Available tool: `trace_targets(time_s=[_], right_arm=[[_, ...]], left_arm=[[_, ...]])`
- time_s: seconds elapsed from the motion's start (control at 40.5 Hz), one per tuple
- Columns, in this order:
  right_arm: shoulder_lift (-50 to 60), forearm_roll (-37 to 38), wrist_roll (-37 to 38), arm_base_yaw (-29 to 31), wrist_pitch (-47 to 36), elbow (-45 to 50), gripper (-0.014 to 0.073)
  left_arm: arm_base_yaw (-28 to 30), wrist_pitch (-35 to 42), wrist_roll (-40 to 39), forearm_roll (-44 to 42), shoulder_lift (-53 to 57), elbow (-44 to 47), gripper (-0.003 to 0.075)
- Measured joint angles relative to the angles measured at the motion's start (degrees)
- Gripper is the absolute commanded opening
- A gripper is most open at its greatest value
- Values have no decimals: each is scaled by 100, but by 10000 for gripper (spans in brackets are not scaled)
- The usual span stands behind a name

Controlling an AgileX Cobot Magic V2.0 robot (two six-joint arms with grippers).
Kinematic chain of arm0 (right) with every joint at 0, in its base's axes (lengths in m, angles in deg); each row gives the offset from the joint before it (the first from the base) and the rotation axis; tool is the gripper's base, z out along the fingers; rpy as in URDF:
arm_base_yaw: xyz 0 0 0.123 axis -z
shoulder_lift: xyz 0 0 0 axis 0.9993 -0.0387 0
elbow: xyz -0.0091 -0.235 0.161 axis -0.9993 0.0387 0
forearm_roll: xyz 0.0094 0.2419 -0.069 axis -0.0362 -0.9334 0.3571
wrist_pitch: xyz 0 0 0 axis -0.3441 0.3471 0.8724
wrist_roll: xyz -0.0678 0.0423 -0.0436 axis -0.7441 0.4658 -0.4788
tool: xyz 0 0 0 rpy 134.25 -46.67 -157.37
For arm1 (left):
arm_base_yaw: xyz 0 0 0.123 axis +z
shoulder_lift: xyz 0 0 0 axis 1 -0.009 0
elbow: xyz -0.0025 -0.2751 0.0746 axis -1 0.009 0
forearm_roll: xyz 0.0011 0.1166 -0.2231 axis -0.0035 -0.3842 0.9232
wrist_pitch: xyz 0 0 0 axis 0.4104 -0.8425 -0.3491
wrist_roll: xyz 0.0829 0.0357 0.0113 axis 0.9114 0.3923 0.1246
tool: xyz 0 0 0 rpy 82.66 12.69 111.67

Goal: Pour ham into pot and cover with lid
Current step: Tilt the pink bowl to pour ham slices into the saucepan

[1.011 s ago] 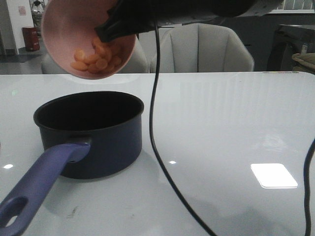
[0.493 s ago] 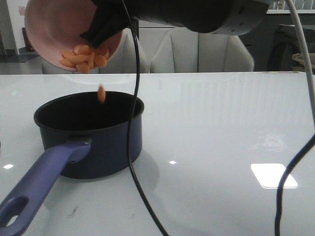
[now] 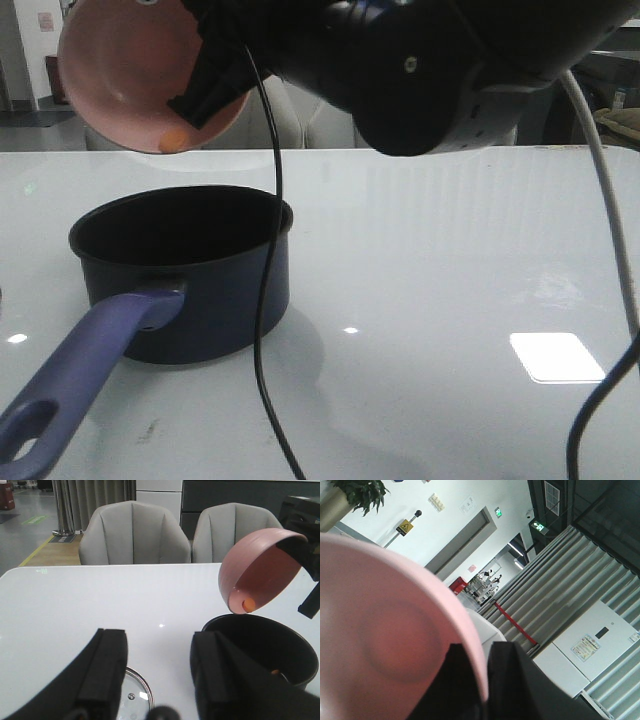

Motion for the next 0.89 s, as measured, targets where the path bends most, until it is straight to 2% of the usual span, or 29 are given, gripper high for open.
trace_targets(time_s=[0.321, 0.641, 0.765, 0.888], right_arm=[[-9, -406, -11, 0, -193, 11, 138], [-9, -321, -16, 0, -321, 66, 138], [-9, -687, 270, 0, -304, 66, 138], [125, -1638, 754, 0, 254, 66, 138]], left_arm=[[0, 0, 0, 0, 0, 0, 353], [0, 0, 0, 0, 0, 0, 353], [0, 0, 0, 0, 0, 0, 353], [0, 0, 0, 0, 0, 0, 353]])
